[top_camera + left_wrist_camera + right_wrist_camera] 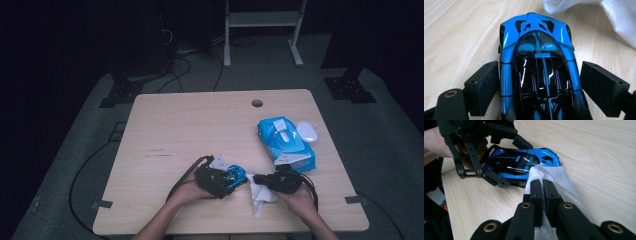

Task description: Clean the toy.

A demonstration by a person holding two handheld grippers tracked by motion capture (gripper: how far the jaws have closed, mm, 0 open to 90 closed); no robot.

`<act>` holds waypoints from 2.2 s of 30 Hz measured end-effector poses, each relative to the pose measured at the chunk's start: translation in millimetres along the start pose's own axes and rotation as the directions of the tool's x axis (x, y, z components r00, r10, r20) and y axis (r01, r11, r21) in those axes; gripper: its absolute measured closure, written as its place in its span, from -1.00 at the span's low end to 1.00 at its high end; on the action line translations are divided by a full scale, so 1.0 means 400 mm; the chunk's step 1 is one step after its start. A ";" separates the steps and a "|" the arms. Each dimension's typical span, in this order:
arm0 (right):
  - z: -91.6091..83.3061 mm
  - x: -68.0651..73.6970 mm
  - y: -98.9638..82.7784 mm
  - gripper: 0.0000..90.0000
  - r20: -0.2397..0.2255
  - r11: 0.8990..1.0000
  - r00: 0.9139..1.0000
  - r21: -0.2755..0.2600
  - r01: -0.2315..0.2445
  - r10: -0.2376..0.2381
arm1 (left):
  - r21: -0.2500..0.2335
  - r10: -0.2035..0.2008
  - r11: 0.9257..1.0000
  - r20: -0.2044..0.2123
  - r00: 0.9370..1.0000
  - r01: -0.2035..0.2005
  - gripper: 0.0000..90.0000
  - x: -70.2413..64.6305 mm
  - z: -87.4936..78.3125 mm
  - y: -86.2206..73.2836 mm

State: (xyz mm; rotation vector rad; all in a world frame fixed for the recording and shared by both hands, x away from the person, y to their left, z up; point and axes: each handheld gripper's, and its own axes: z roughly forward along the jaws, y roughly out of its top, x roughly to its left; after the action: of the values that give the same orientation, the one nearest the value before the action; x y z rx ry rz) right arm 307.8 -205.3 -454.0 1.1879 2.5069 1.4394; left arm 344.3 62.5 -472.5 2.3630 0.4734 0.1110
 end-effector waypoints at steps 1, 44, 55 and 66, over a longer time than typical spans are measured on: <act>-0.001 0.000 0.000 0.92 0.001 1.000 1.000 0.000 0.000 0.000 | -0.001 0.004 1.000 -0.001 1.000 -0.004 -0.64 -0.001 0.000 0.000; -0.032 -0.032 0.003 0.88 0.112 0.999 0.994 -0.032 0.017 -0.013 | 0.013 0.041 0.999 -0.183 0.982 -0.040 -0.38 0.090 -0.027 0.018; -0.048 -0.040 0.000 0.46 0.201 0.995 0.978 -0.082 0.065 -0.048 | 0.003 0.005 1.000 -0.156 0.988 -0.005 -0.44 0.108 -0.025 0.010; -0.063 -0.039 0.001 0.32 0.182 0.991 0.982 -0.116 0.062 -0.040 | -0.061 -0.019 0.998 -0.156 0.988 0.009 -0.60 0.103 -0.066 0.008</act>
State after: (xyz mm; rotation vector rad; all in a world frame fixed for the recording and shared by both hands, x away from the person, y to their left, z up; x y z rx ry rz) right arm 309.9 -233.2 -444.4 1.1669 2.2803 1.3820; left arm 377.8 92.3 -452.7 2.3016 0.5537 0.3019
